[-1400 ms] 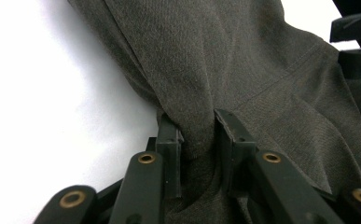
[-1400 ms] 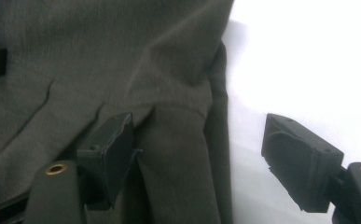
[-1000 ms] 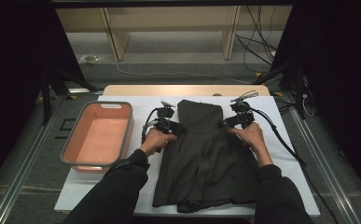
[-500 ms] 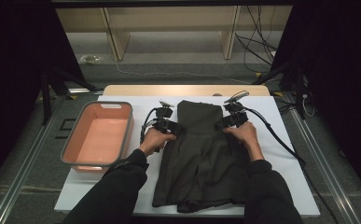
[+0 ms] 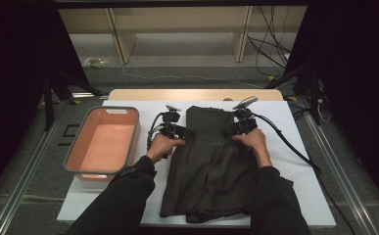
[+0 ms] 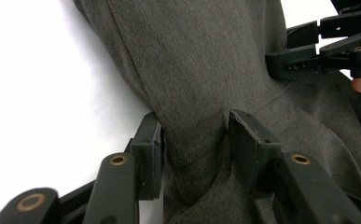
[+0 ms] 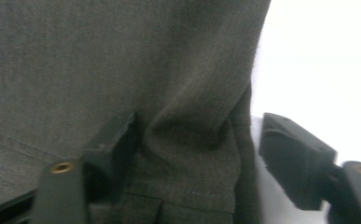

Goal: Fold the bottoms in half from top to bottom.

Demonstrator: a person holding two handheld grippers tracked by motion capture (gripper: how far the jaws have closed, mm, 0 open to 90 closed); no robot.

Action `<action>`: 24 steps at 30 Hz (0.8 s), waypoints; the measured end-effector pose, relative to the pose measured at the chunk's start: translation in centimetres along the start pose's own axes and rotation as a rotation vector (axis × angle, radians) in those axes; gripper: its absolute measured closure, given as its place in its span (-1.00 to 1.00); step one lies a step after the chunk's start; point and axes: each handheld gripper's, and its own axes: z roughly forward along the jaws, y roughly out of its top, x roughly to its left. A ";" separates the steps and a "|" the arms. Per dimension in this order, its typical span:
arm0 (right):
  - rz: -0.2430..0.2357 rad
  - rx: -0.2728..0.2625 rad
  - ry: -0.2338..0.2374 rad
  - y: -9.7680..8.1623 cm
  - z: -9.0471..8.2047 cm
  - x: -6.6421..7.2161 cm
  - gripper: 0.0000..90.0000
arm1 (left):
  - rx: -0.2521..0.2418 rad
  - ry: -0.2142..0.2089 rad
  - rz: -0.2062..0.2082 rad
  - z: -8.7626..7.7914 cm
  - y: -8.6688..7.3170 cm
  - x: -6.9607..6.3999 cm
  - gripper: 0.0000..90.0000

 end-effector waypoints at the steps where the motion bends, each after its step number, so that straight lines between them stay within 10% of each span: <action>1: -0.003 0.000 -0.002 0.0 0.0 0.1 -0.23 | 0.000 -0.001 0.000 0.1 0.0 -0.1 0.28; 10: -0.009 -0.003 -0.023 -0.1 -0.1 0.5 0.17 | 0.008 -0.009 0.023 0.2 0.2 -0.3 0.52; 17: 0.000 -0.002 0.010 -0.1 -0.1 0.5 0.48 | -0.012 0.018 -0.016 0.1 0.4 0.1 0.14; 24: -0.006 -0.024 0.029 -0.3 -0.7 0.6 0.74 | -0.012 0.001 0.008 0.0 0.6 -0.2 0.63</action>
